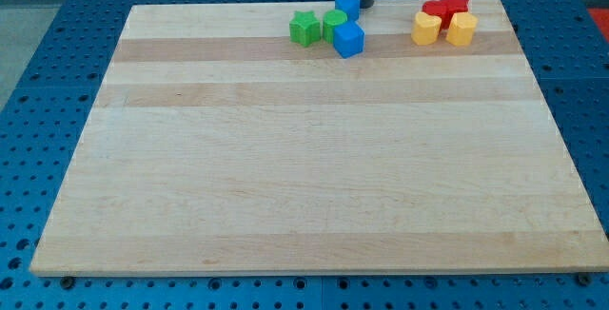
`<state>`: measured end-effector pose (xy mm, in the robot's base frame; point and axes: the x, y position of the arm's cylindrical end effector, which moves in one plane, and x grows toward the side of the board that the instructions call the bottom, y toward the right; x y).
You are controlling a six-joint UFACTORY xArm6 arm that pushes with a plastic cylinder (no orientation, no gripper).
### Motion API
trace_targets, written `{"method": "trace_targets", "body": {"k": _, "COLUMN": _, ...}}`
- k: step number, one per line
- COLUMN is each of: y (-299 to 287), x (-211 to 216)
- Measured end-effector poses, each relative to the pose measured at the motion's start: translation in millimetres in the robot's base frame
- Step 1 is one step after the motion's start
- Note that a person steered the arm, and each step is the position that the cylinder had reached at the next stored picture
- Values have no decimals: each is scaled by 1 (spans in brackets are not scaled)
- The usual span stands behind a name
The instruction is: Push the blue triangle towards the blue cube
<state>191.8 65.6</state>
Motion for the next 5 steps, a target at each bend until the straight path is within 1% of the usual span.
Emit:
{"method": "trace_targets", "body": {"k": 1, "y": -32, "x": 0}}
{"method": "trace_targets", "body": {"k": 2, "y": -38, "x": 7}}
{"method": "trace_targets", "body": {"k": 3, "y": -33, "x": 7}}
{"method": "trace_targets", "body": {"k": 5, "y": -12, "x": 27}}
